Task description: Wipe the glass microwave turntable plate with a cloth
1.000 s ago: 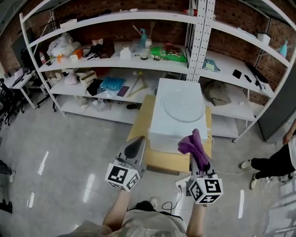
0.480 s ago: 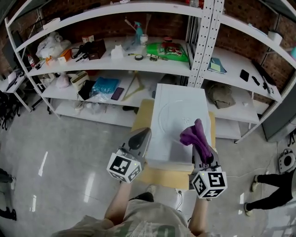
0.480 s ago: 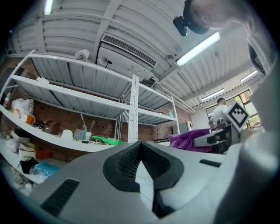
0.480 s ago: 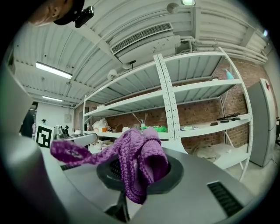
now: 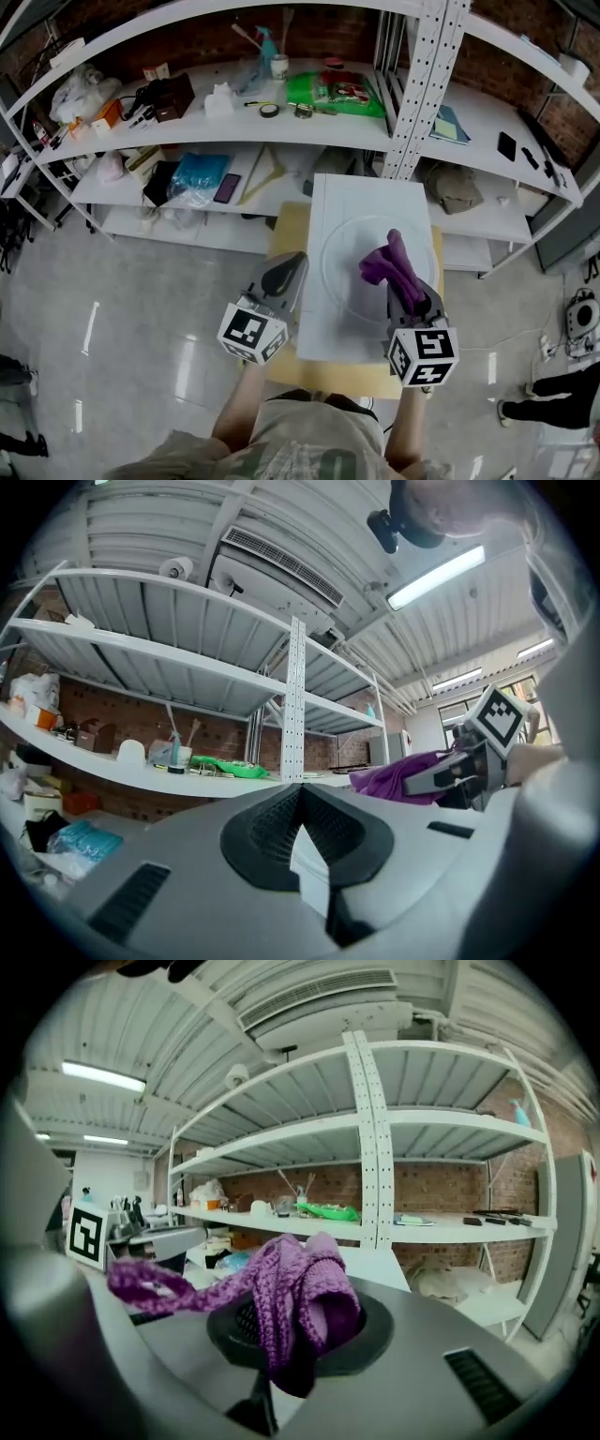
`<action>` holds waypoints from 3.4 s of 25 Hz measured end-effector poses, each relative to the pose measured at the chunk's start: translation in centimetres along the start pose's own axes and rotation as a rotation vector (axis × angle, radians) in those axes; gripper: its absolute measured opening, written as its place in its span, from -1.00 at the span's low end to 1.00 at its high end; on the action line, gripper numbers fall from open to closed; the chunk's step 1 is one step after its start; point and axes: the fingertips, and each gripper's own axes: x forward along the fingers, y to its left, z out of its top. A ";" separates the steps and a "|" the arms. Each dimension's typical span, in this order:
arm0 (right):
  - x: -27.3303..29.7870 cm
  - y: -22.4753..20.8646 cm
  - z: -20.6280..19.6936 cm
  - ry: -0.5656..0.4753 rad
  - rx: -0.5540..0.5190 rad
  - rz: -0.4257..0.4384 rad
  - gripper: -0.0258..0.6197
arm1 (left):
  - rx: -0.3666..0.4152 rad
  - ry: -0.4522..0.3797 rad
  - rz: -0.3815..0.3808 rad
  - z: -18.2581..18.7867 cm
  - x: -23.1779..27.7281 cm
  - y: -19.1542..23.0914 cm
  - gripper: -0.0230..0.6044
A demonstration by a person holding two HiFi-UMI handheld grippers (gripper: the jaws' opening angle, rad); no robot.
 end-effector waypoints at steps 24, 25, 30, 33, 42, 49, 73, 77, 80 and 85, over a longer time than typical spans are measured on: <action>3.1 3.4 -2.8 0.190 -0.267 0.152 -0.76 | -0.019 0.130 -0.012 -4.2 1.8 -0.7 -0.92; 3.2 3.6 -2.8 0.182 -0.274 0.166 -0.76 | -0.019 0.133 -0.014 -4.4 1.8 -0.7 -0.92; 3.3 4.4 -2.6 0.168 -0.273 0.209 -0.76 | -0.024 0.154 -0.027 -5.0 2.1 -0.8 -0.92; 3.3 4.6 -2.5 0.163 -0.271 0.224 -0.76 | -0.023 0.174 -0.058 -5.3 2.6 -1.0 -0.92; 3.0 4.7 -2.0 0.140 -0.237 0.249 -0.76 | -0.084 0.215 -0.115 -7.2 3.0 -1.2 -0.92; 2.8 4.1 -0.8 0.104 -0.125 0.282 -0.76 | -0.100 0.198 -0.111 -7.7 3.0 -1.1 -0.92; 12.6 6.8 -1.3 0.351 -0.321 0.421 -0.76 | -0.109 0.195 -0.106 -7.6 3.0 -1.1 -0.92; 14.2 5.1 -0.7 0.356 -0.353 0.365 -0.76 | -0.106 0.196 -0.103 -7.7 3.0 -1.1 -0.92; 15.1 3.4 -0.3 0.356 -0.358 0.312 -0.76 | -0.095 0.202 -0.099 -7.7 2.9 -1.1 -0.92; 15.4 0.3 0.1 0.347 -0.324 0.244 -0.76 | -0.096 0.203 -0.095 -7.5 2.9 -1.1 -0.92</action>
